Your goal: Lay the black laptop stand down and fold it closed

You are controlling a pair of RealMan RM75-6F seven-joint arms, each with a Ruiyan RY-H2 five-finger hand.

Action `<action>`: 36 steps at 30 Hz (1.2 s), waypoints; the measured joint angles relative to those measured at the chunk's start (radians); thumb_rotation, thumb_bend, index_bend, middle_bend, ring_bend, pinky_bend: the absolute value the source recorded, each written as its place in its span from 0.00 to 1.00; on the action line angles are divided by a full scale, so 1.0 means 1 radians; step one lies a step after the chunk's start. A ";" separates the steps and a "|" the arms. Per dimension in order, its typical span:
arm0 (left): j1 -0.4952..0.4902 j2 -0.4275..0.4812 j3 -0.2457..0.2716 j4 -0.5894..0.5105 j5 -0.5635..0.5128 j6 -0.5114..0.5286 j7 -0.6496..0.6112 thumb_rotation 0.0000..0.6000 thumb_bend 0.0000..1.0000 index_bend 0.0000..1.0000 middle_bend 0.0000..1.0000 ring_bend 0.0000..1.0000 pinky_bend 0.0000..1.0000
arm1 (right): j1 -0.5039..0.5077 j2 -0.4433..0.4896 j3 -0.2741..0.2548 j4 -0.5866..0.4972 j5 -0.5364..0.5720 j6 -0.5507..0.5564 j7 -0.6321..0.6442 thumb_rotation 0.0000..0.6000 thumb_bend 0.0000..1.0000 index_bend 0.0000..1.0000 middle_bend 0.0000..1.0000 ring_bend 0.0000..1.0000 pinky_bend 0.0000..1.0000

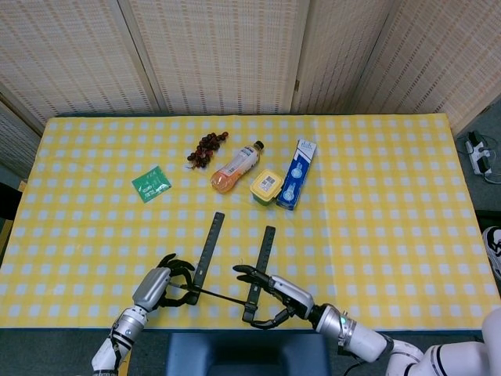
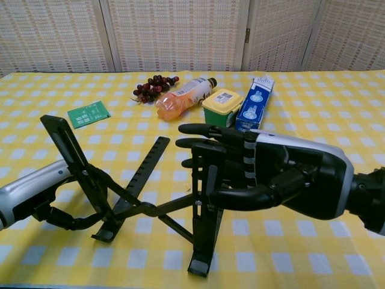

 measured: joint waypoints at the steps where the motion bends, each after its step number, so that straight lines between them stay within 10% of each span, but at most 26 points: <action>1: -0.001 0.005 0.006 -0.006 0.007 -0.003 0.002 1.00 0.50 0.64 0.35 0.24 0.09 | 0.005 -0.001 0.003 0.000 -0.001 -0.005 -0.001 1.00 0.27 0.00 0.02 0.06 0.00; 16: -0.013 0.060 0.022 -0.055 0.040 -0.017 0.002 1.00 0.48 0.21 0.24 0.11 0.06 | 0.008 -0.003 0.001 0.019 0.012 -0.015 -0.026 1.00 0.27 0.00 0.02 0.06 0.00; 36: 0.015 0.124 0.013 -0.089 0.103 0.095 0.019 1.00 0.48 0.17 0.19 0.06 0.03 | -0.005 -0.101 0.077 0.070 0.101 -0.029 -0.283 1.00 0.27 0.00 0.01 0.04 0.00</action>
